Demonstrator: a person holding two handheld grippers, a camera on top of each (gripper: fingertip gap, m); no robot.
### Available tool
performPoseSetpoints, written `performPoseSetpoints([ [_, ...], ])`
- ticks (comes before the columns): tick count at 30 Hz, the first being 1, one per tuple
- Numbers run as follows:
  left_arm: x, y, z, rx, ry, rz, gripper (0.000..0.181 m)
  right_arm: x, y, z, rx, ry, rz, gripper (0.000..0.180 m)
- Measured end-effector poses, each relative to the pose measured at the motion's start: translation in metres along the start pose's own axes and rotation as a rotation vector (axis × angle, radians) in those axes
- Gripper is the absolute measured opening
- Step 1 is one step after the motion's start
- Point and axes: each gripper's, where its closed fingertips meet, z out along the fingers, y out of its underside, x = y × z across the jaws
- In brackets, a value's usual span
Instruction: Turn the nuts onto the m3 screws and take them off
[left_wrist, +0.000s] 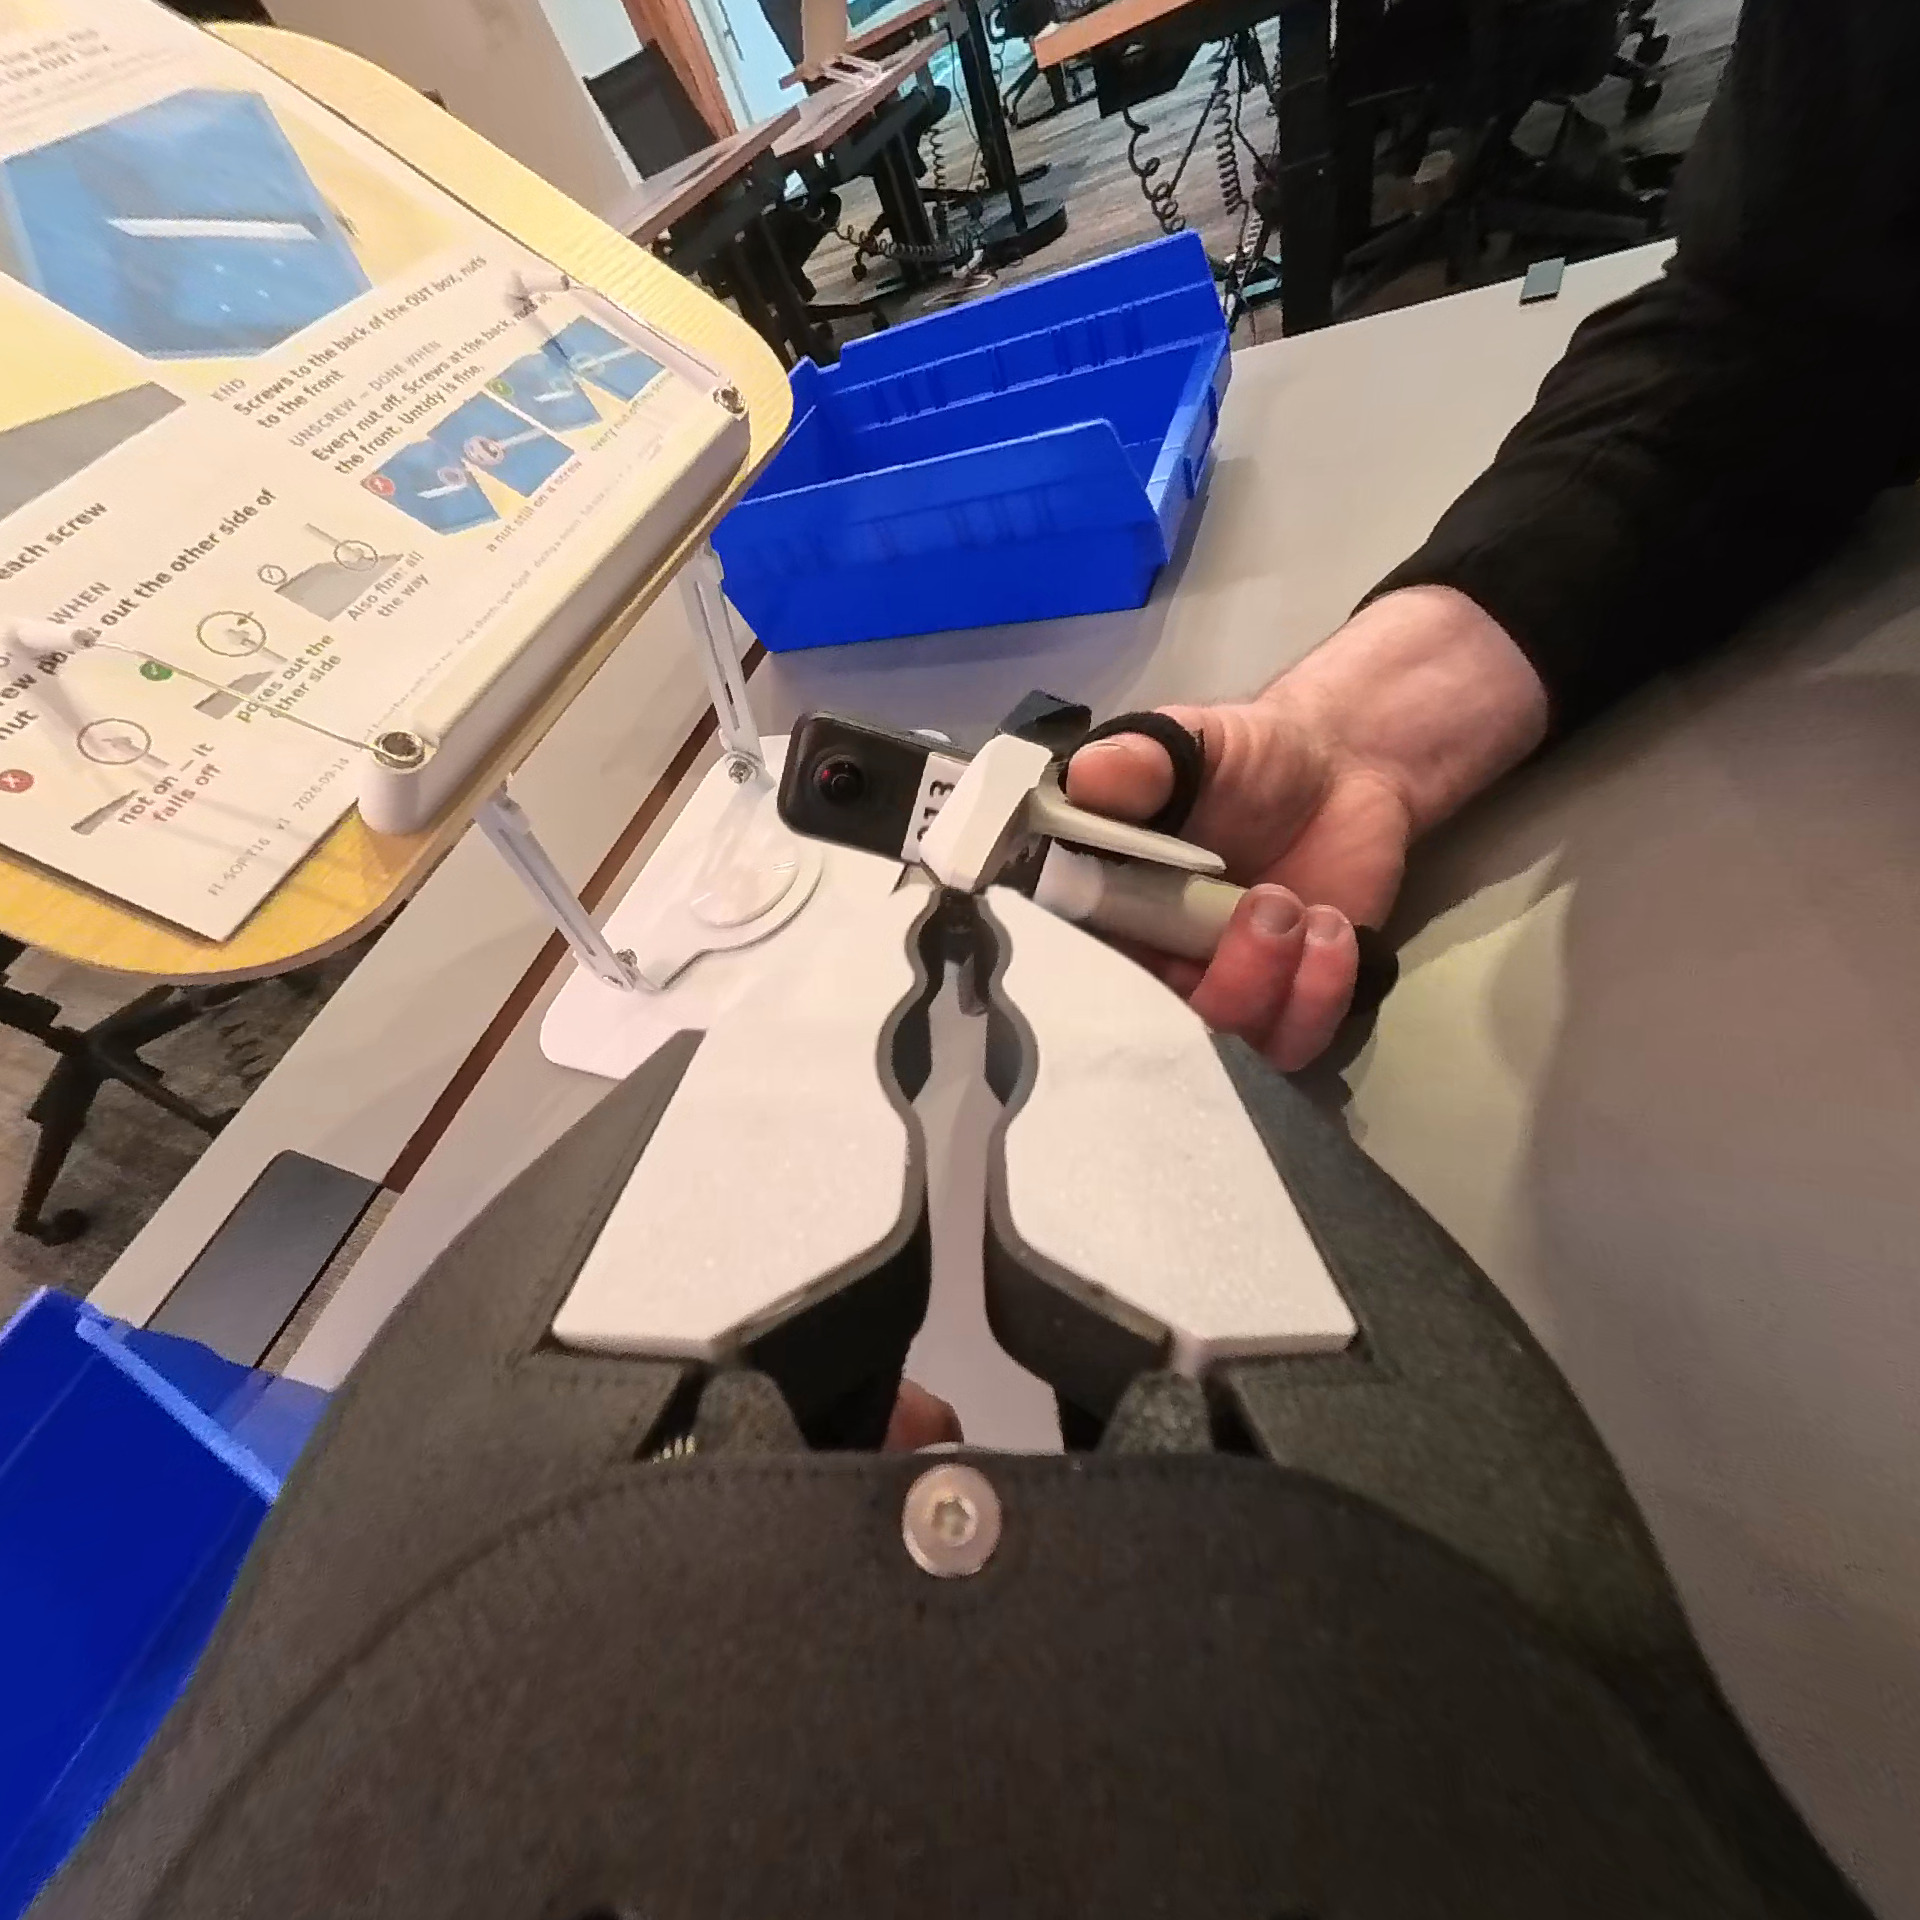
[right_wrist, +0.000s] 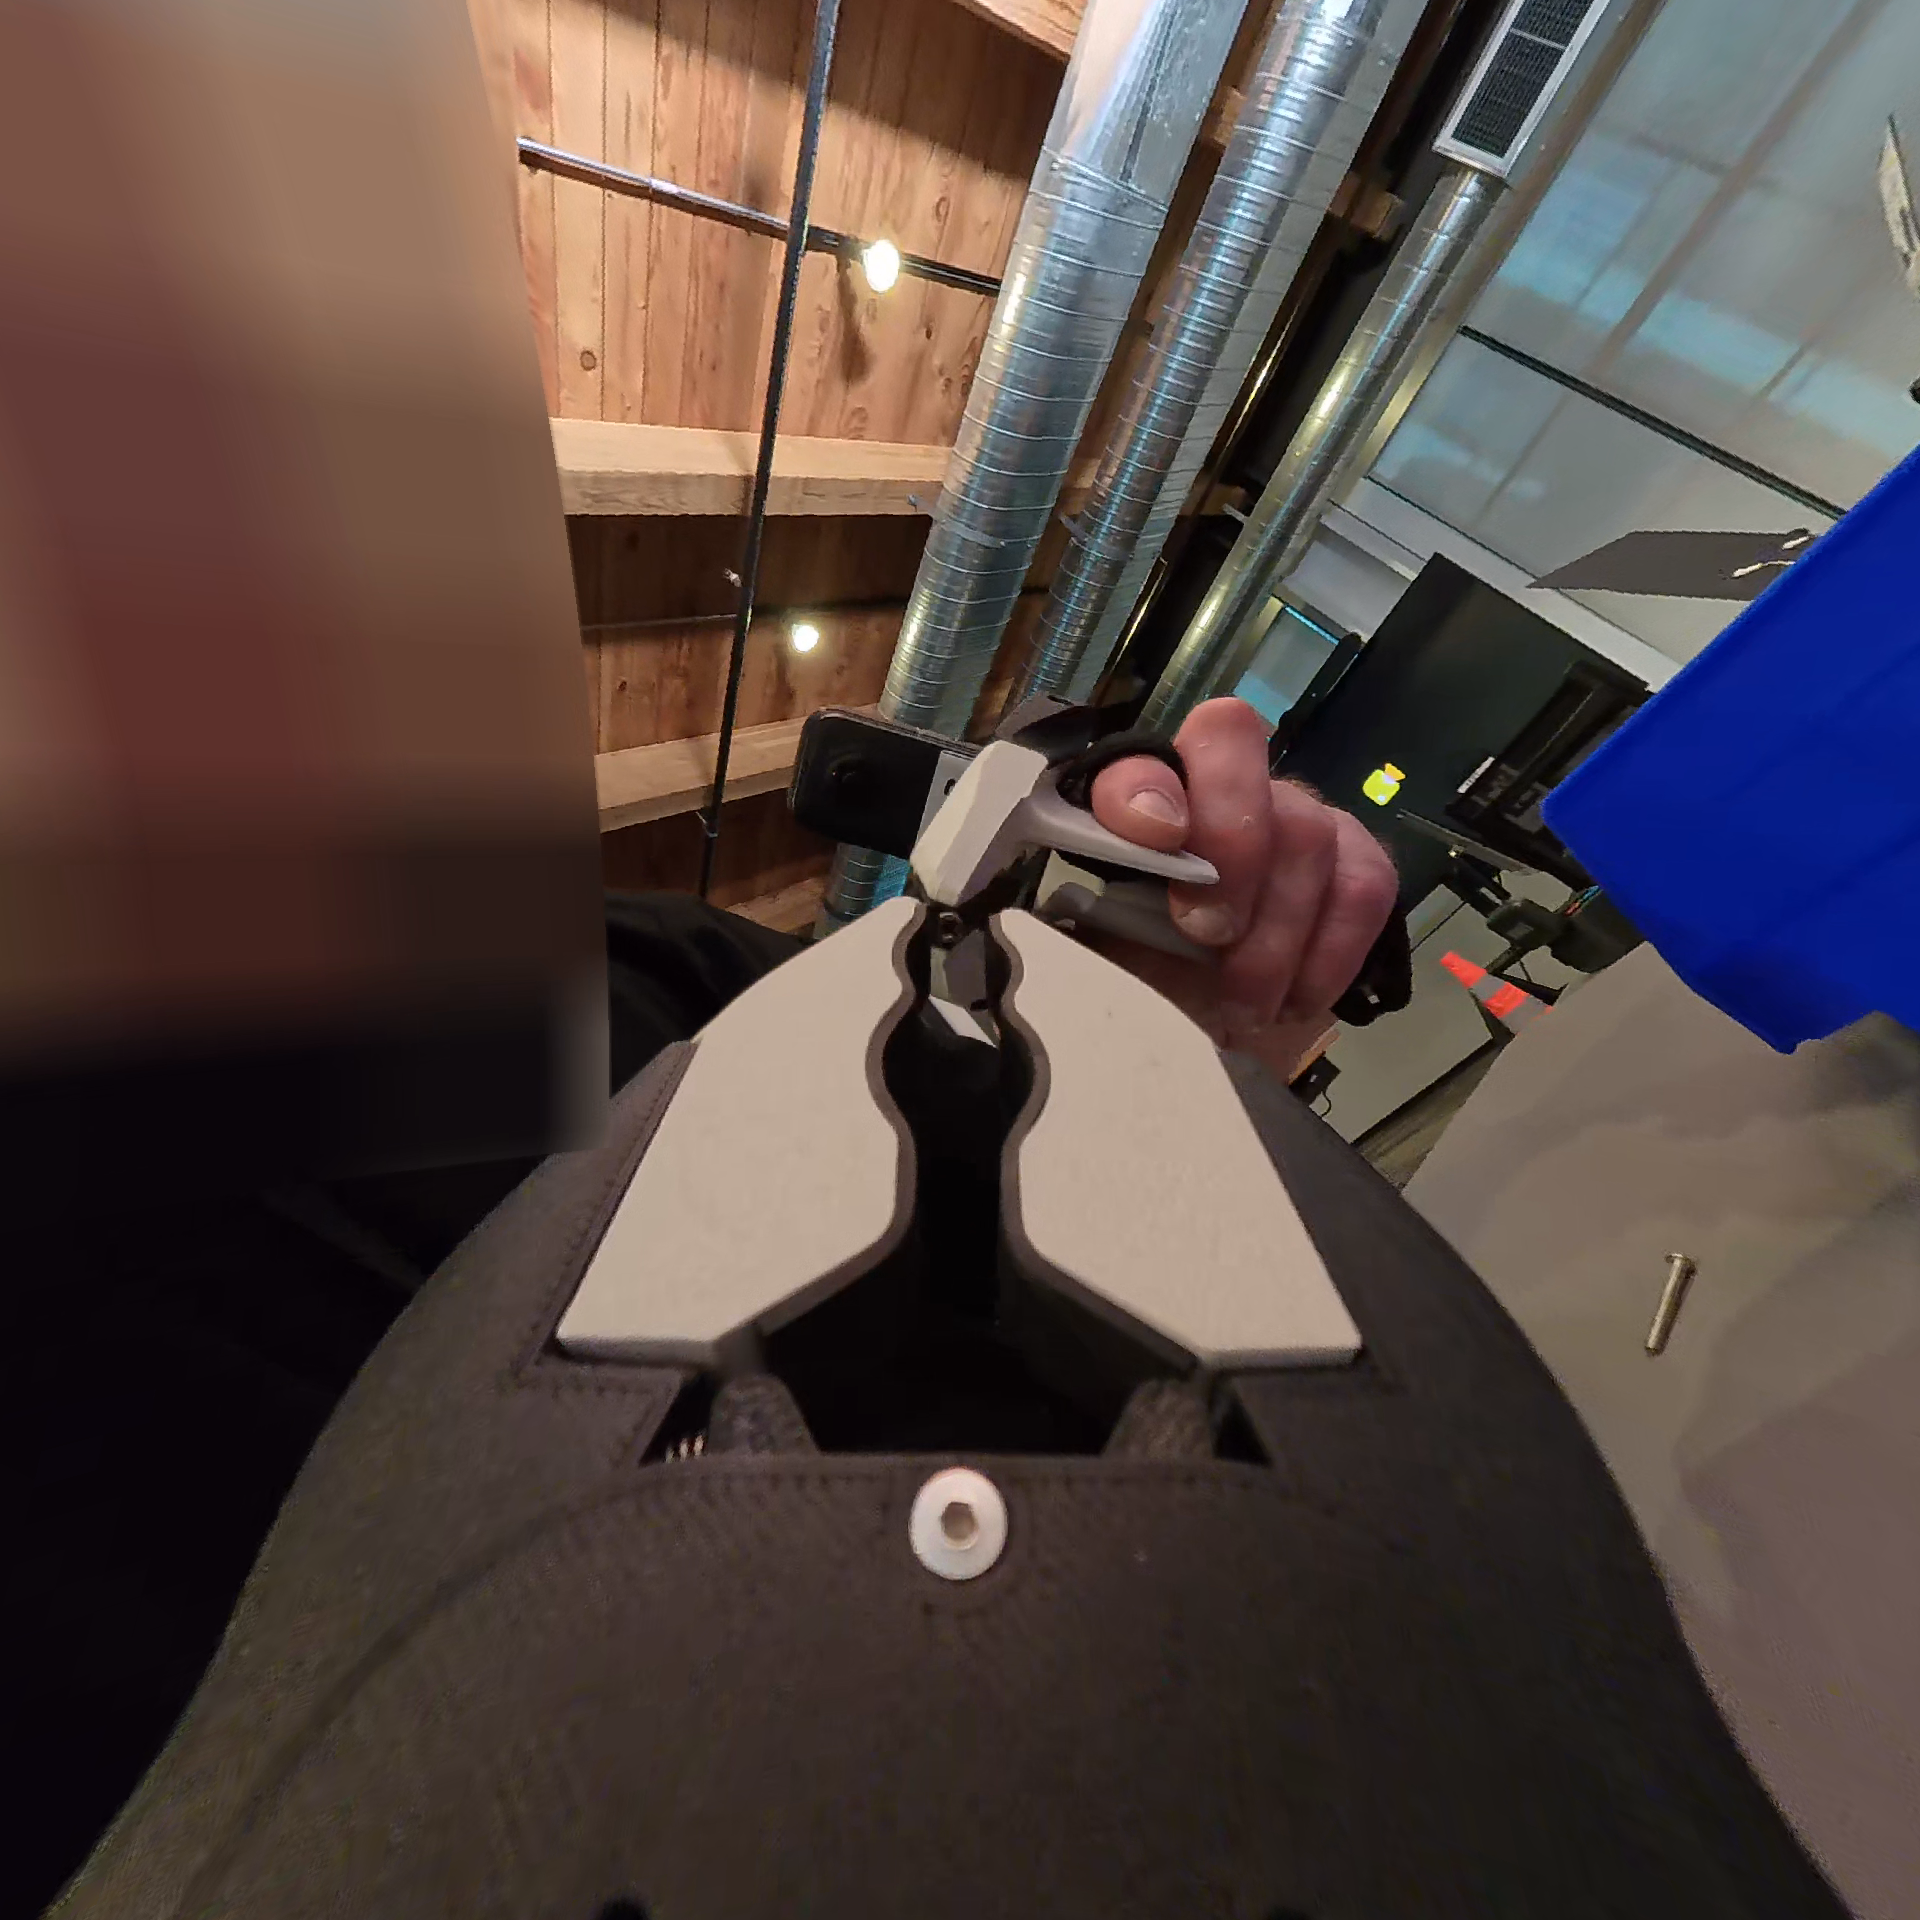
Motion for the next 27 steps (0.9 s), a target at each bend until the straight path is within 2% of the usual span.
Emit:
performPoseSetpoints([
  [27, 0.0013, -0.0037, 0.0, 0.008, 0.003, 0.036, 0.003, -0.0069, 0.0024, 0.0028, 0.005, -0.068, 0.045, 0.005],
])
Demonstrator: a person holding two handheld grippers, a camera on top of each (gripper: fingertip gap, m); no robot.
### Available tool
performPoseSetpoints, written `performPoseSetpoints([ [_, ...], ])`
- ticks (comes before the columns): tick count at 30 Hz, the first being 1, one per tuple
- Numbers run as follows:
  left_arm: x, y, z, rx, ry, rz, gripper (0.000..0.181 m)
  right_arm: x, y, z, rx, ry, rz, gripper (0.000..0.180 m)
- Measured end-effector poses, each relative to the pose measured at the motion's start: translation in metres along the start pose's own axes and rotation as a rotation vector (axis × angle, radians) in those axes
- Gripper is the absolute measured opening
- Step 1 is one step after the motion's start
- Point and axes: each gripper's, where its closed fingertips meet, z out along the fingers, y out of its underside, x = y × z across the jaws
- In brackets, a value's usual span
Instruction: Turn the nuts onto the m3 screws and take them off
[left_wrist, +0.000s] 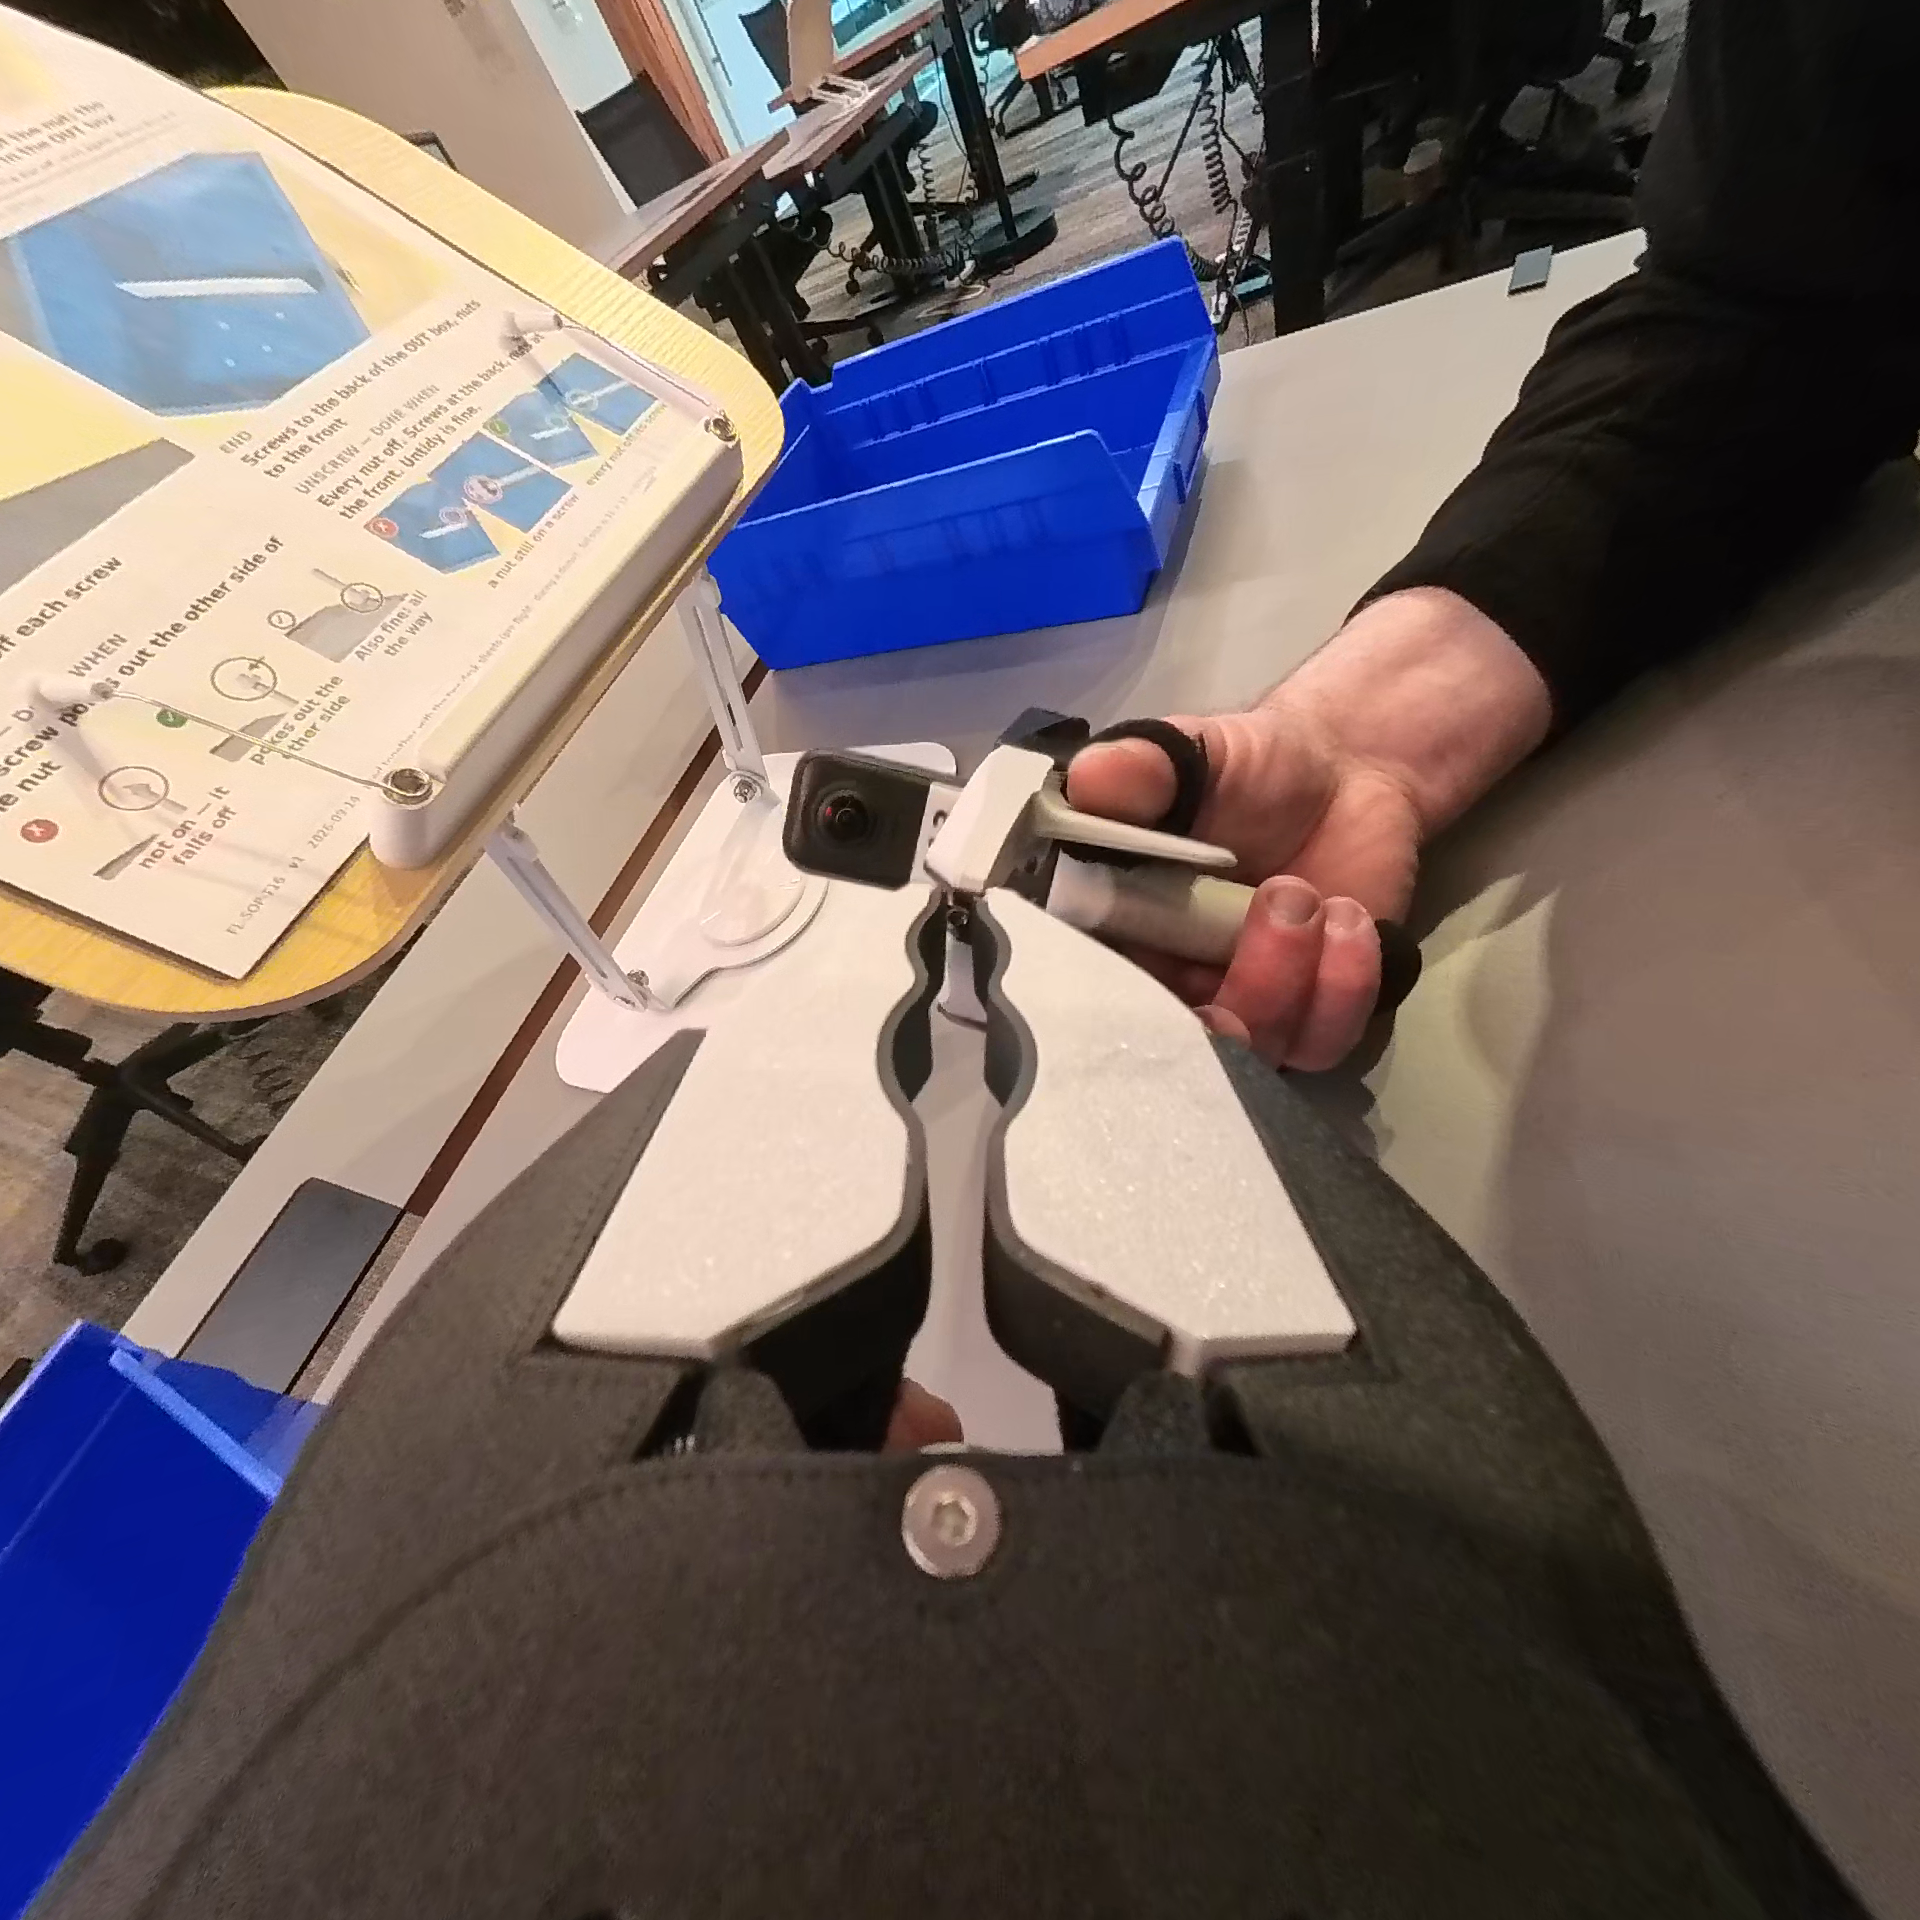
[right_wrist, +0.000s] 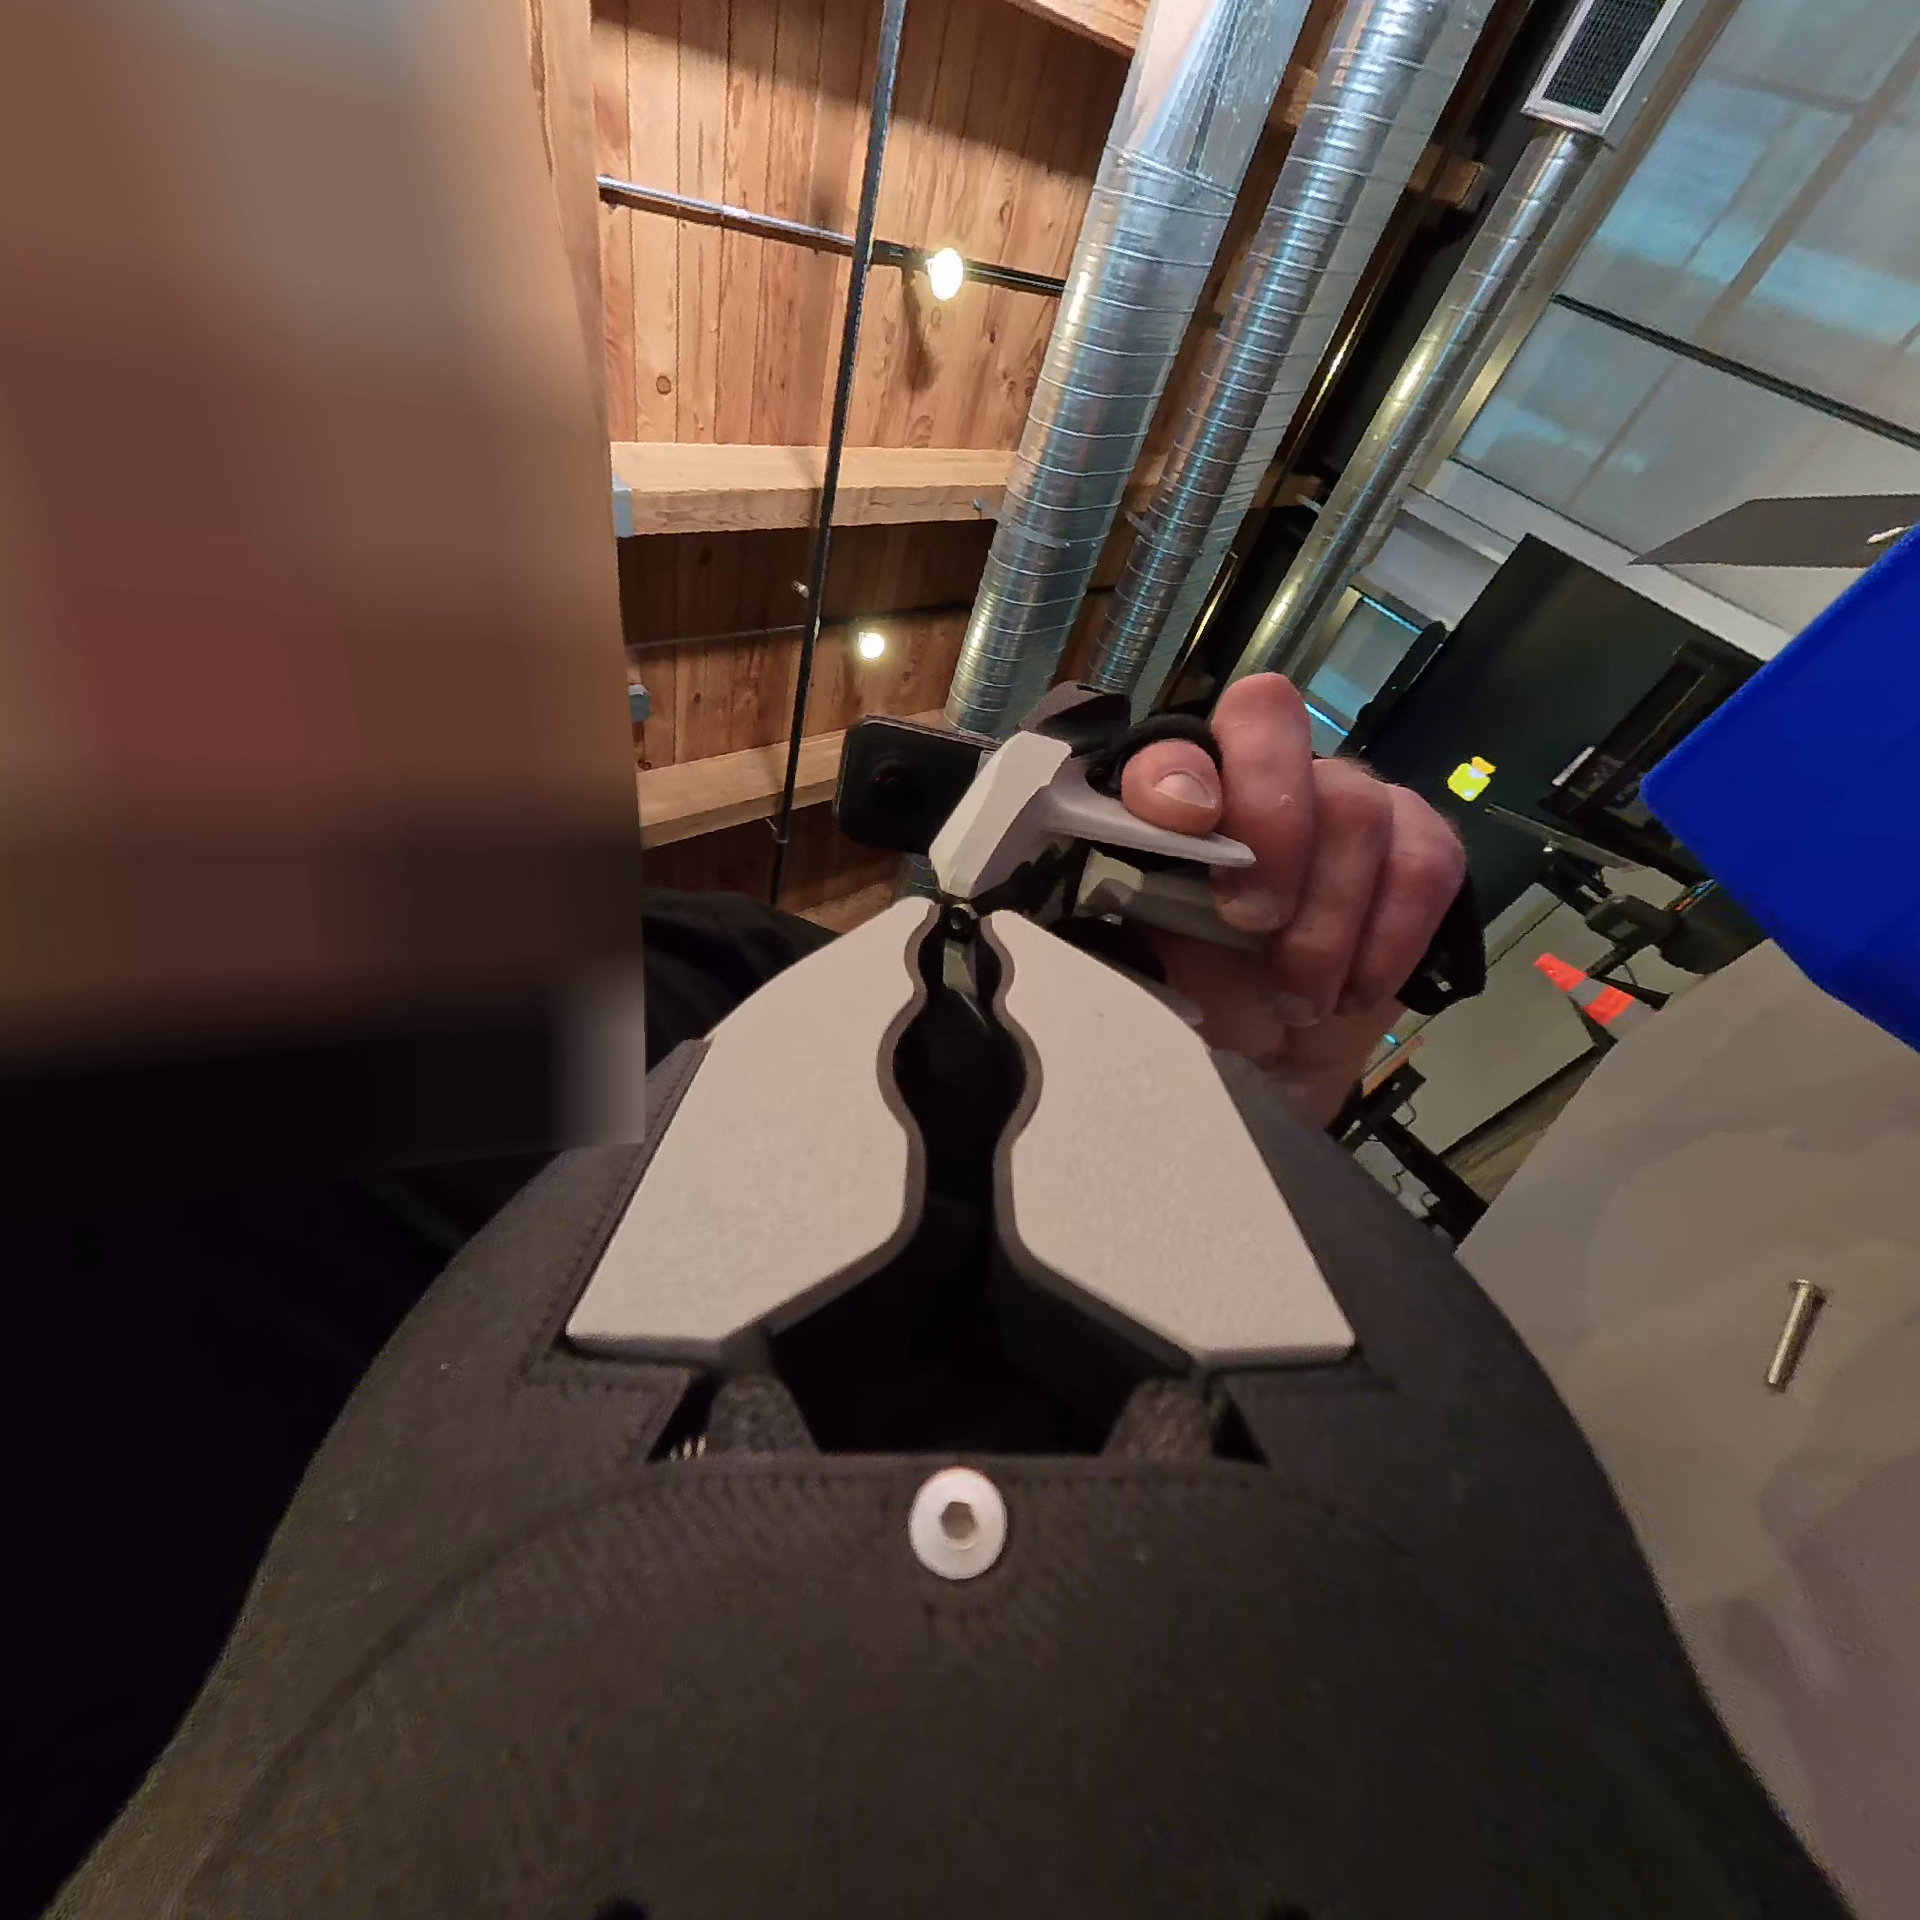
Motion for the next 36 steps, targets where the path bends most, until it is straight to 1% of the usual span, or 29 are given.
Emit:
performPoseSetpoints([
  [10, 0.001, -0.001, 0.001, 0.004, 0.011, 0.005, 0.003, -0.002, 0.0, -0.001, 0.007, -0.018, 0.016, 0.005],
  [21, 0.001, -0.004, 0.003, 0.0, -0.001, 0.025, 0.004, -0.005, 0.0, -0.002, 0.005, -0.011, -0.041, 0.004],
  [25, -0.003, -0.01, -0.001, 0.034, -0.014, -0.004, 0.007, -0.008, -0.003, -0.003, 0.016, -0.023, -0.051, 0.004],
  [28, -0.003, -0.011, -0.002, 0.027, -0.019, 0.005, 0.008, -0.015, -0.005, -0.003, 0.029, -0.056, -0.07, 0.005],
  [33, -0.002, -0.014, -0.004, 0.023, -0.02, 0.009, 0.012, -0.039, -0.009, -0.004, 0.054, -0.181, -0.117, 0.004],
  [36, -0.002, -0.022, -0.005, 0.043, -0.038, 0.006, 0.015, -0.039, -0.009, -0.004, 0.051, -0.179, -0.127, 0.004],
])
